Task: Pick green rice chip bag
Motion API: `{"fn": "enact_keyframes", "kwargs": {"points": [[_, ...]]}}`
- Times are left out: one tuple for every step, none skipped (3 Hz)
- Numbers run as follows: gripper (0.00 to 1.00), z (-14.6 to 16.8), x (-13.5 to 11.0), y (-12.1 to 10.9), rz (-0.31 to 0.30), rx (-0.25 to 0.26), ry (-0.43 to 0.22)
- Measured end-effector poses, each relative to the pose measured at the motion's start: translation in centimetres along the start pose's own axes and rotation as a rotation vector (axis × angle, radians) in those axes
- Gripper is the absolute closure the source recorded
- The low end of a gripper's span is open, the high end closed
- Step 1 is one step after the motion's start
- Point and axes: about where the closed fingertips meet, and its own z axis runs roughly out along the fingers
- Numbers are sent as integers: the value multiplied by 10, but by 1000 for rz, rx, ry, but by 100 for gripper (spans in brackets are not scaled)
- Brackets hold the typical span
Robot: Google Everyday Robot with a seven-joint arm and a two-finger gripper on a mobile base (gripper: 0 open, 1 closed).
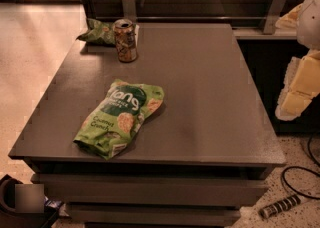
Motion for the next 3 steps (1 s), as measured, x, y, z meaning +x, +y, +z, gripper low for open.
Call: {"fn": "enact_keyframes", "kwargs": {"points": [[0, 0, 0, 0, 0, 0, 0], [0, 19, -27, -11, 6, -21, -63], [0, 55, -84, -17, 41, -62, -146]]}}
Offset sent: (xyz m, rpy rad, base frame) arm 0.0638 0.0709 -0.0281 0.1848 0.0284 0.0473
